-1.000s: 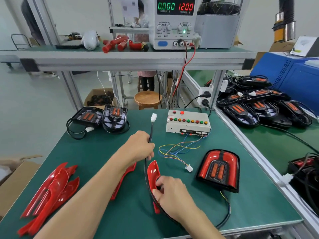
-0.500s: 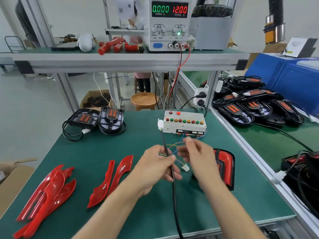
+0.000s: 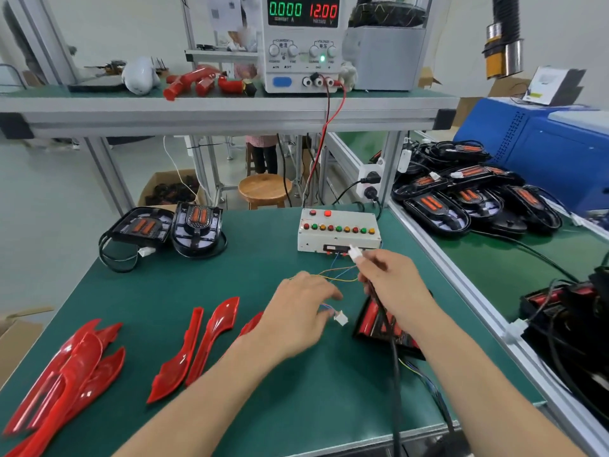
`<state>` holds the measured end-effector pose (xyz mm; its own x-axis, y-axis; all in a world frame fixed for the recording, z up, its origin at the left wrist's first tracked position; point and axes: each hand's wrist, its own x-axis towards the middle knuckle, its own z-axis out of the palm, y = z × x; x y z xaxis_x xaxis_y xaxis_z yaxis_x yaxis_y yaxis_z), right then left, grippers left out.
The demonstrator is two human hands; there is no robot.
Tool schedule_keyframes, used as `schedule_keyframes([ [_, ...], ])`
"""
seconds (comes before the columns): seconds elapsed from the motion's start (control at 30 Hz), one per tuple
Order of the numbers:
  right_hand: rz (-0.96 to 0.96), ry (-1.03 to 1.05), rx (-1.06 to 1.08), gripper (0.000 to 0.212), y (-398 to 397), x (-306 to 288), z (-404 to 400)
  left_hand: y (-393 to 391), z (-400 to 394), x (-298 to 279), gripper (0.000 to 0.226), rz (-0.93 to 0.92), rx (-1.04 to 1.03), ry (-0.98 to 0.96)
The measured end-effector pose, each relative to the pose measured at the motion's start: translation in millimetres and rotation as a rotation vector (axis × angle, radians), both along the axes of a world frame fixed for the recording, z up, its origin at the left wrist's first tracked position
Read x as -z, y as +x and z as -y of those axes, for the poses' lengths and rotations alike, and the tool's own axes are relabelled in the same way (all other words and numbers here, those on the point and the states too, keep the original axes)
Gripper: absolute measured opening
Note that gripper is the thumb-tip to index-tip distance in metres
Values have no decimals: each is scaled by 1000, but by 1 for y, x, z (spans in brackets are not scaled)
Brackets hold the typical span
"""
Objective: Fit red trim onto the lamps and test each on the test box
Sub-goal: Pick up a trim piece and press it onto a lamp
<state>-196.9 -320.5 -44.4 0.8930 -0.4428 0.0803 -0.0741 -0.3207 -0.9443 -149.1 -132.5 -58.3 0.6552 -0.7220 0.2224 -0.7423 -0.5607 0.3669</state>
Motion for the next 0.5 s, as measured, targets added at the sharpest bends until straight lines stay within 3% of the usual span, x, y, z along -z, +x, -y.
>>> schedule_keyframes([
  [0.13,-103,18,-54,19,-7,12,1,13,19,22,34,213,132,262],
  [0.3,-157,-49,-66,24,-13,13,-1,28,36,29,24,230,179,350],
  [0.37,-165,-109,-71,25,-16,11,1,37,37,25,19,116,178,257],
  [0.5,-208,-206,-87,25,-22,4,10,59,27,5,25,-280,97,-138],
])
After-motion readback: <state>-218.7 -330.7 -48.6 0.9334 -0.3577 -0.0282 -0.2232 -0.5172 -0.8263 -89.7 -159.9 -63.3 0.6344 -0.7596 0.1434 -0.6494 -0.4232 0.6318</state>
